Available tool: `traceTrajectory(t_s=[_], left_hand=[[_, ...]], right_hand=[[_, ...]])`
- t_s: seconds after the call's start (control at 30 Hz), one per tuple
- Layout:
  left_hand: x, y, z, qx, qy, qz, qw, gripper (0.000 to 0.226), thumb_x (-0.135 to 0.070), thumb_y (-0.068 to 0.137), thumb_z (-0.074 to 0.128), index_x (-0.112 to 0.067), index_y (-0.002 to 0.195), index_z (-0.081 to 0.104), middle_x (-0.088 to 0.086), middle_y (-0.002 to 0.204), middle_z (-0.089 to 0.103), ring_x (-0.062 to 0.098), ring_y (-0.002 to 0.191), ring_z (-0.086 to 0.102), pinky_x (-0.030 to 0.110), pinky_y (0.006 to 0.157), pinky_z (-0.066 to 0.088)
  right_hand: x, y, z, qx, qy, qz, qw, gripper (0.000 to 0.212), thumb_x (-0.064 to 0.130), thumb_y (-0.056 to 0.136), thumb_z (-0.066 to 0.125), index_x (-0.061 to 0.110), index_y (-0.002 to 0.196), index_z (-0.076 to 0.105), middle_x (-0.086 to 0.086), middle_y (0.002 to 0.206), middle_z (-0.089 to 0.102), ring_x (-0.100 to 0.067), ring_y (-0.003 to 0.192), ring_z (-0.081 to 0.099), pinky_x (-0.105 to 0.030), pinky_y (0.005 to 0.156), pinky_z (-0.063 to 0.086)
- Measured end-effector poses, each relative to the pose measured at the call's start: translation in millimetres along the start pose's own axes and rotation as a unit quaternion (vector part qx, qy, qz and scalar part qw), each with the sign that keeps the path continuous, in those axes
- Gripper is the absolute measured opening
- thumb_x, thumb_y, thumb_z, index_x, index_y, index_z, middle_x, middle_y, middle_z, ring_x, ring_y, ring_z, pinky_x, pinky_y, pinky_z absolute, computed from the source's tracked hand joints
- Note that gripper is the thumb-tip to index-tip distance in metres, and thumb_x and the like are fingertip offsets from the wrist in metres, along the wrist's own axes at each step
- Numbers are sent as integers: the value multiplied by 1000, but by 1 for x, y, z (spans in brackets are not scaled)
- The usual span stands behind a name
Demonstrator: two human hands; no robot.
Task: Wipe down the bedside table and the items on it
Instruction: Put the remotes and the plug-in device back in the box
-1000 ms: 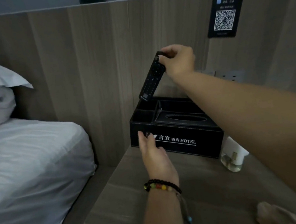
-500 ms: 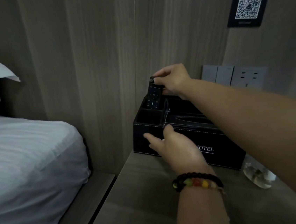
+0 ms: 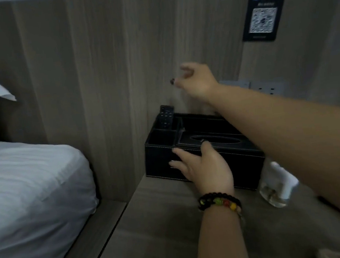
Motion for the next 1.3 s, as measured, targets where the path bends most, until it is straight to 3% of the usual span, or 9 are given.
traceTrajectory(t_s=[0.17,0.37,0.47,0.6,0.73,0.97,1.07,1.13,1.3], left_hand=[[-9,-27,28,28,177,202,963,78,-29,96,47,-29,152,-7,-8,153,-33,16,144,-22,39,118,3],[0,-79,85,256,363,232,865,61,-50,99,27,-31,153,6,4,157,-27,20,138,-37,45,116,-14],[12,-89,101,327,449,249,793,65,-53,98,31,-32,153,5,4,157,-25,20,138,-36,46,115,-15],[25,-79,109,272,564,217,748,75,-50,95,43,-26,153,2,12,159,-18,31,143,-25,52,117,-5],[25,-63,102,240,564,186,768,84,-44,92,52,-22,153,-2,11,160,-7,31,146,-14,50,119,5],[19,-64,104,255,450,213,829,88,-28,93,55,-24,152,-10,3,161,8,26,148,5,41,117,24],[16,-60,101,250,427,226,839,85,-27,93,56,-27,152,-6,5,153,29,22,127,47,26,92,43],[14,-58,95,233,438,252,831,83,-25,92,57,-26,153,1,4,144,43,17,118,51,22,82,40],[27,-50,83,261,463,284,798,64,-22,85,65,-24,143,39,-1,136,51,18,128,41,31,100,43]], right_hand=[[29,-84,-100,-36,0,-92,995,21,2,84,65,7,104,70,-2,93,67,-8,90,62,-21,87,49],[0,-219,-242,-213,228,-1,950,21,-5,84,60,14,88,69,-2,82,70,-16,85,67,-28,78,55],[-46,-263,-271,-251,57,30,966,31,-10,84,58,20,82,66,7,73,70,-7,76,64,-18,71,51],[-135,-287,-252,-99,-213,179,955,23,6,81,67,26,93,66,8,93,64,-8,92,61,-23,84,46],[-168,-278,-230,5,-294,151,944,30,18,84,65,23,113,63,5,115,58,-7,106,53,-12,89,36],[-188,-253,-217,109,-360,247,893,43,22,80,61,20,123,57,-4,117,66,-22,109,61,-33,92,49],[-177,-245,-217,101,-339,236,905,58,17,81,62,18,137,47,-6,128,61,-22,117,57,-29,97,46],[-158,-235,-220,50,-299,205,931,56,13,81,64,19,135,50,-3,125,63,-20,113,59,-21,87,44],[-106,-204,-233,-23,-150,202,967,68,9,78,72,25,137,44,0,94,64,-18,93,61,-29,79,48]])
Point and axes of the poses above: each hand's wrist, its own y-axis towards the middle knuckle, its own z-axis out of the palm, x = y × z, the point moved 3 cm from there along y, towards the middle knuckle
